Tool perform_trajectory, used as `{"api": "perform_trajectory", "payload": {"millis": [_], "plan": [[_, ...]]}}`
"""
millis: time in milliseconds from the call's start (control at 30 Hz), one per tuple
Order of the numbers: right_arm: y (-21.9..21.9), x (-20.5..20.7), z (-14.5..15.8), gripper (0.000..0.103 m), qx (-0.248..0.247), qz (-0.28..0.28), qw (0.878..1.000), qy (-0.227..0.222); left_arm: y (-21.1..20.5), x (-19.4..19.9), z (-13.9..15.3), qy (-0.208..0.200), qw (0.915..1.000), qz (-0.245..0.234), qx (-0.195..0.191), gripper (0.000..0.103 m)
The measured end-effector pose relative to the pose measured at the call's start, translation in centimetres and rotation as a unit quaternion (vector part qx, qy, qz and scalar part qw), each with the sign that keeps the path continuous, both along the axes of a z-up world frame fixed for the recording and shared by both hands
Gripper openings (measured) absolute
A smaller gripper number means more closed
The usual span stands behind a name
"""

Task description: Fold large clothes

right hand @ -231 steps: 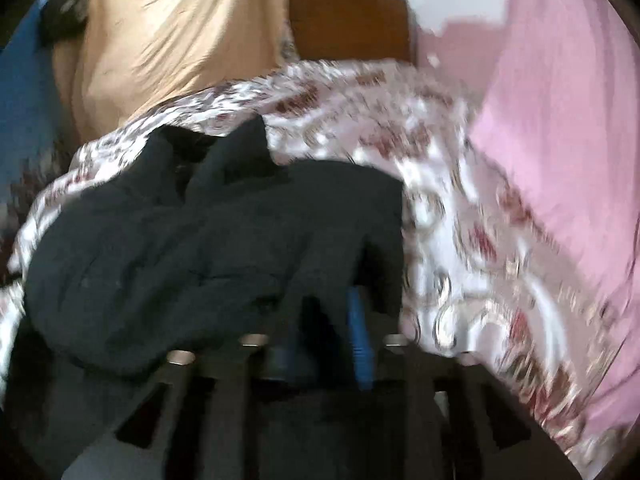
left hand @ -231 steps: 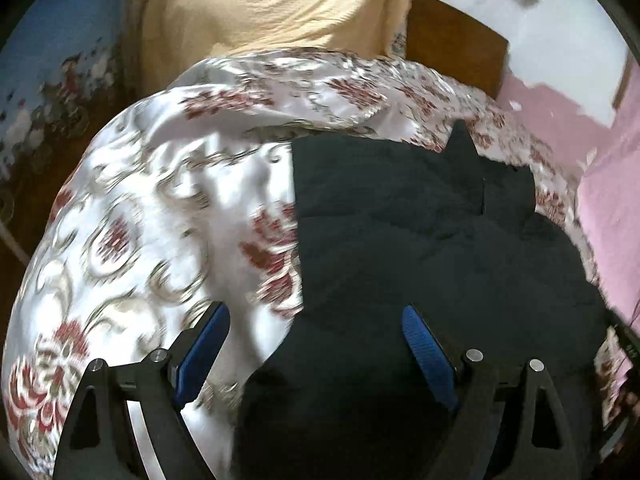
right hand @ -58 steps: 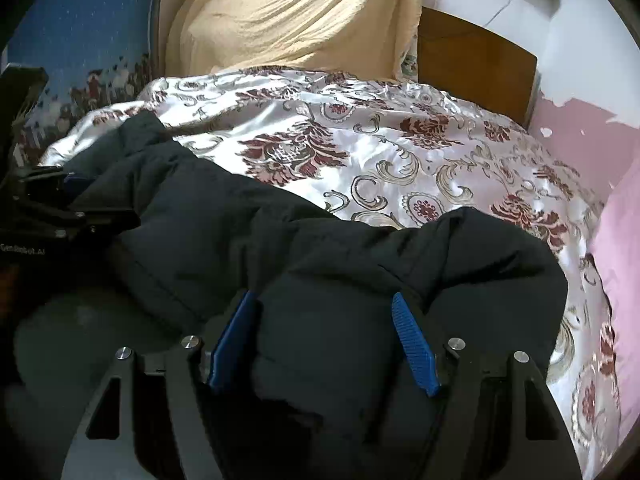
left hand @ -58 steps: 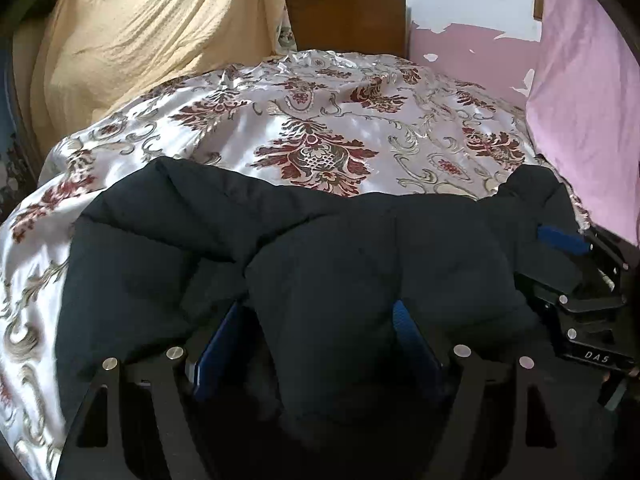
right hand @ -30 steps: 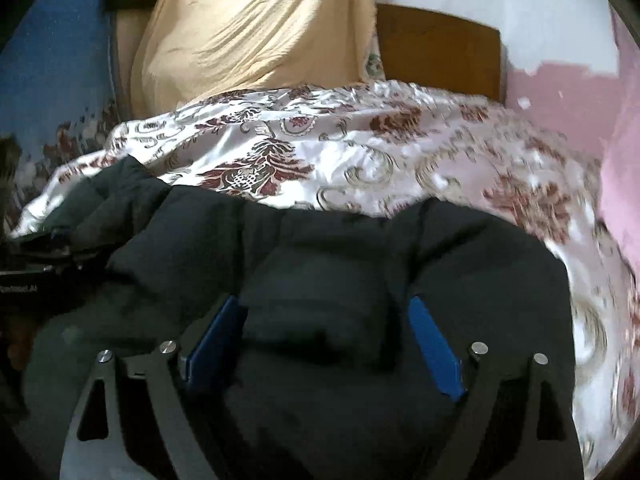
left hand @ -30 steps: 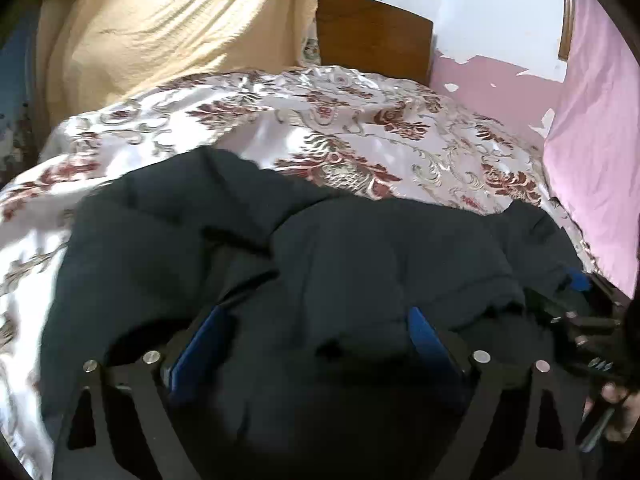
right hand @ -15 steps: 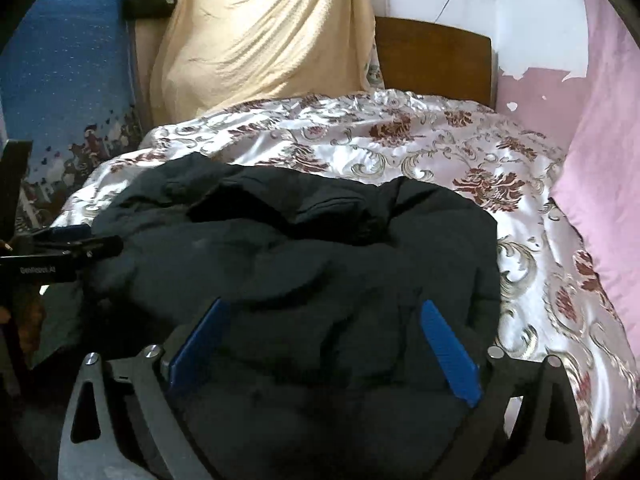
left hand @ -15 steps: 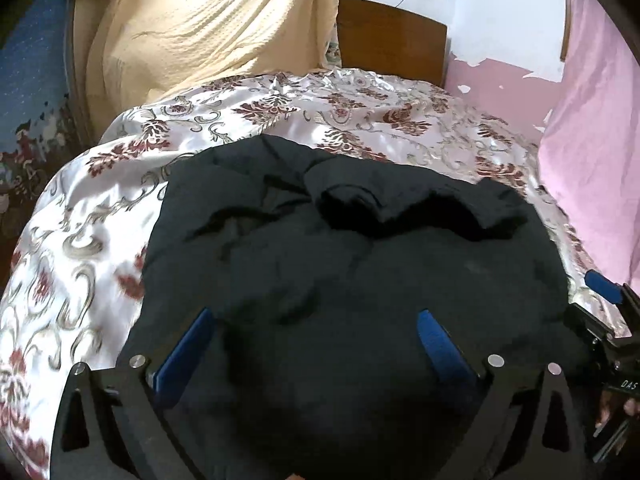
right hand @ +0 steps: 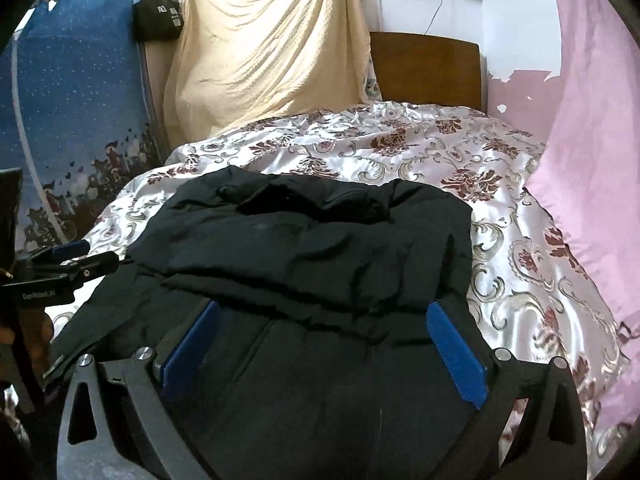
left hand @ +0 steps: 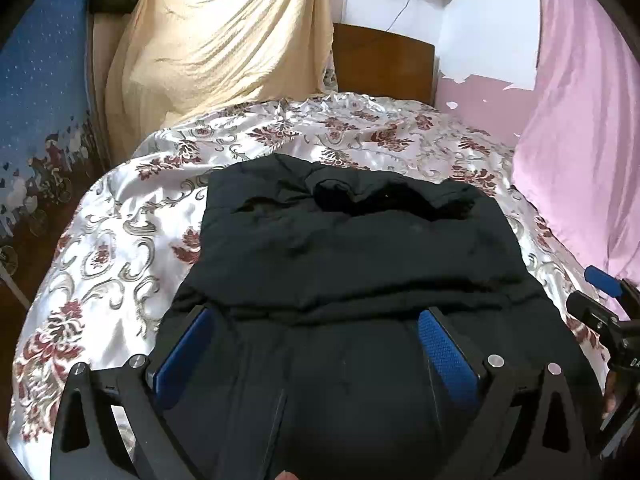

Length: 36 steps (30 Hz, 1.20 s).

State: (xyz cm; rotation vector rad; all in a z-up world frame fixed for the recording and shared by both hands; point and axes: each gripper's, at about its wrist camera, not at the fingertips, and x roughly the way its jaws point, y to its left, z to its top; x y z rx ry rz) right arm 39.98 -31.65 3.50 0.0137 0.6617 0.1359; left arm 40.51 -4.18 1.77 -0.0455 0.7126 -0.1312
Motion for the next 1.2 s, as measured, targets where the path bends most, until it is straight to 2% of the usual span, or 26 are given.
{"api": "perform_trajectory", "payload": {"millis": [233,433,767,1200], "plan": [[0.0,-3.8,1.1,0.101,-0.001,-0.002,1.000,-0.009,0.8,-3.7,1.5,-0.009,0.9999,0.004,0.003,0.103],[0.2,-7.5,2.3,0.101,0.008,0.000,1.000,-0.024,0.9,-7.2,2.5,-0.025,0.9992,-0.005,0.030,0.103],[0.7,-12.6,2.4,0.101,0.002,0.012,1.000,-0.016,2.3,-12.1,3.6,-0.024,0.9987,-0.003,0.046,0.103],[1.3,-19.1,1.3,0.101,-0.032,0.048,0.998,0.021,4.7,-18.8,2.1,-0.002,0.9979,0.002,0.065,0.103]]}}
